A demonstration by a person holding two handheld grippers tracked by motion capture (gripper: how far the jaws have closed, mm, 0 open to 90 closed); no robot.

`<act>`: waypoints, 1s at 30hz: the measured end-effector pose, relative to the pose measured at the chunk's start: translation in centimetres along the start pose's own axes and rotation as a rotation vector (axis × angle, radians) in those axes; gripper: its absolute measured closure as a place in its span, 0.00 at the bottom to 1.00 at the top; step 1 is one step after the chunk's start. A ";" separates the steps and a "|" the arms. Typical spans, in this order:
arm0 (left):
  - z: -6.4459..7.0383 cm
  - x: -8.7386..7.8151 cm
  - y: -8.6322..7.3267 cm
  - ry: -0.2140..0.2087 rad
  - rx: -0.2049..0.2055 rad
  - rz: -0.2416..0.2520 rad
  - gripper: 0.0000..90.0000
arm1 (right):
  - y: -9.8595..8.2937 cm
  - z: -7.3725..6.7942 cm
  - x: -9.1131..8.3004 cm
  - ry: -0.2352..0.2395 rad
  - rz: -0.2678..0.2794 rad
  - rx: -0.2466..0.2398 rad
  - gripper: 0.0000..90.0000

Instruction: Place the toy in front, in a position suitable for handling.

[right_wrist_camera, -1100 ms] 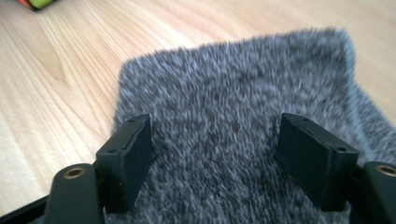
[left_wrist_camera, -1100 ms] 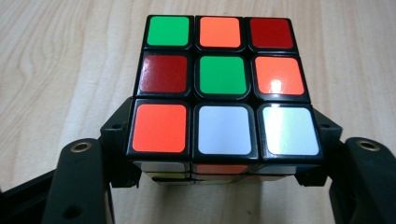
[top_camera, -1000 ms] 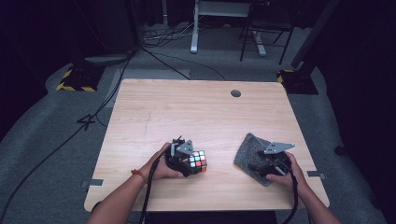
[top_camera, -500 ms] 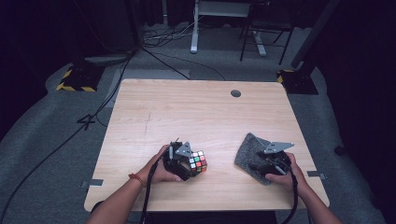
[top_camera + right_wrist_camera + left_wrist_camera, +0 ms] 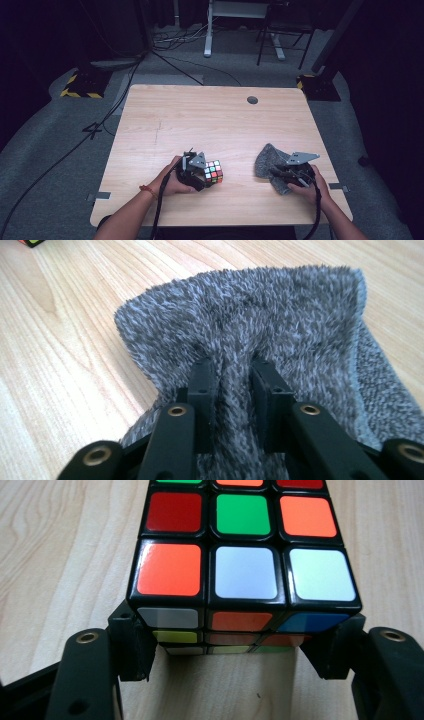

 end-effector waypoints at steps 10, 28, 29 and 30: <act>0.8 -0.8 0.9 0.027 0.050 -0.008 0.37 | 1.6 -0.7 -1.8 0.028 0.092 -0.039 0.84; 2.6 0.8 4.3 0.017 0.126 -0.024 0.38 | 10.1 -6.4 -3.2 0.159 0.233 -0.218 0.84; 2.6 0.8 4.3 0.017 0.126 -0.024 0.38 | 10.5 -6.6 -3.0 0.170 0.232 -0.223 0.84; 2.7 0.8 4.5 0.017 0.122 -0.015 0.38 | 10.5 -6.6 -3.0 0.170 0.232 -0.223 0.84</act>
Point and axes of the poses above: each handheld gripper's, and its own axes: x roughly forward along the jaws, y roughly out of its top, z roughly to its right, the point moved 5 cm from there along x, roughly forward along the jaws, and after that the axes turned 5 degrees about -x, right-handed, at the moved point
